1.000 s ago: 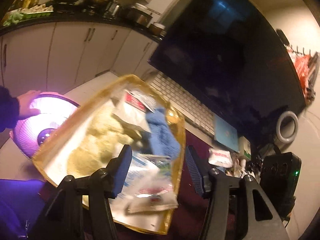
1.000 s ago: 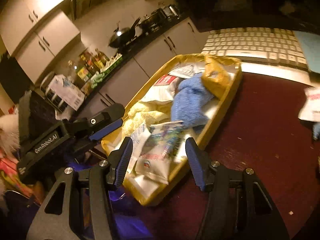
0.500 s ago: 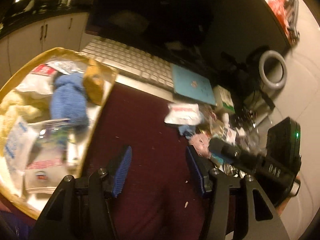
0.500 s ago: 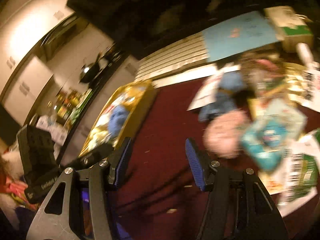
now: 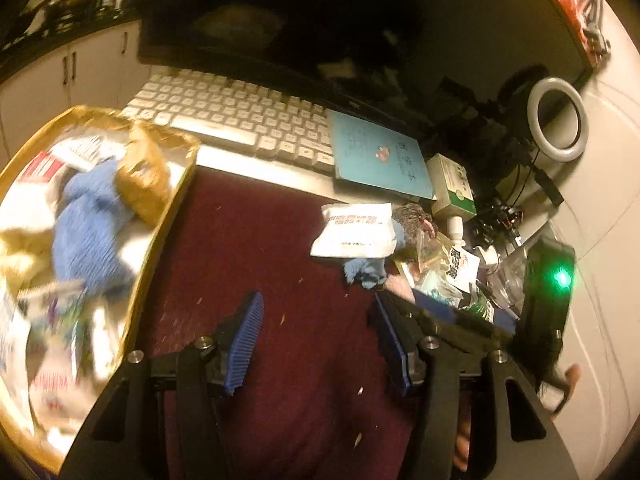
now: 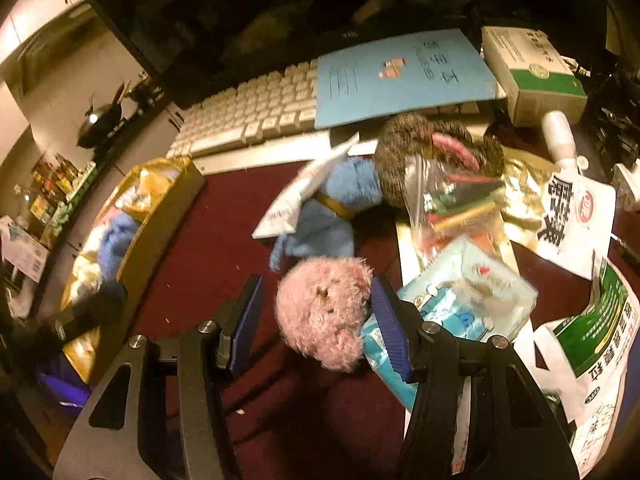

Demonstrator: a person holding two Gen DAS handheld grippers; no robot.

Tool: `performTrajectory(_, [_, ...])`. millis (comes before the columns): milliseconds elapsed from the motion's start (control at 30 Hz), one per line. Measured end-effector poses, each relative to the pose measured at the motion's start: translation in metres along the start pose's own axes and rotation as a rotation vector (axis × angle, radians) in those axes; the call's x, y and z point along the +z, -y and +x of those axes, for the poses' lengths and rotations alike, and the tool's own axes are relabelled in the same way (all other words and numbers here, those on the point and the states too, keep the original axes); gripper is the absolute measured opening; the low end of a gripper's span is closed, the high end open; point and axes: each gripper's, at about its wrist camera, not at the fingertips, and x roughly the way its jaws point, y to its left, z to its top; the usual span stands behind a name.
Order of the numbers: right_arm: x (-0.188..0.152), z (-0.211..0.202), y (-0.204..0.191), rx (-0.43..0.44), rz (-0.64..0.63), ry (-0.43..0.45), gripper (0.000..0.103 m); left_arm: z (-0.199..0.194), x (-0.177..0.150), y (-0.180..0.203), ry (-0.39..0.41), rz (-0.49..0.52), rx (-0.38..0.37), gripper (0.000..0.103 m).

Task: Organize soft objects
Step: 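Grasp the white glove bag with the left gripper while the right gripper grasps the pink plush toy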

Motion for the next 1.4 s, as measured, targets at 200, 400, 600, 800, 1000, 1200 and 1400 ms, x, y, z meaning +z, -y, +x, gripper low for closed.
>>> performTrajectory(200, [-0.006, -0.006, 0.008, 0.011, 0.019, 0.036, 0.039, 0.045, 0.025, 0.024, -0.083, 0.051, -0.037, 0.057])
performTrajectory(400, [-0.012, -0.011, 0.026, 0.064, 0.107, 0.065, 0.034, 0.078, 0.038, 0.056, -0.099, 0.131, 0.000, 0.057])
performTrajectory(600, [-0.014, -0.011, 0.027, 0.061, 0.111, 0.055, 0.034, 0.099, 0.040, 0.087, -0.082, 0.297, 0.164, 0.057])
performTrajectory(800, [-0.012, -0.008, 0.027, 0.069, 0.120, 0.053, 0.034, 0.119, 0.041, 0.081, -0.155, 0.315, 0.164, 0.057])
performTrajectory(1000, [-0.012, -0.008, 0.029, 0.074, 0.124, 0.054, 0.034, 0.128, 0.047, 0.077, -0.173, 0.328, 0.167, 0.057])
performTrajectory(1200, [-0.013, -0.010, 0.028, 0.071, 0.126, 0.055, 0.034, 0.120, 0.059, 0.050, -0.172, 0.245, 0.145, 0.057])
performTrajectory(1400, [-0.014, -0.010, 0.028, 0.072, 0.129, 0.056, 0.034, 0.111, 0.068, 0.025, -0.156, 0.175, 0.118, 0.054])
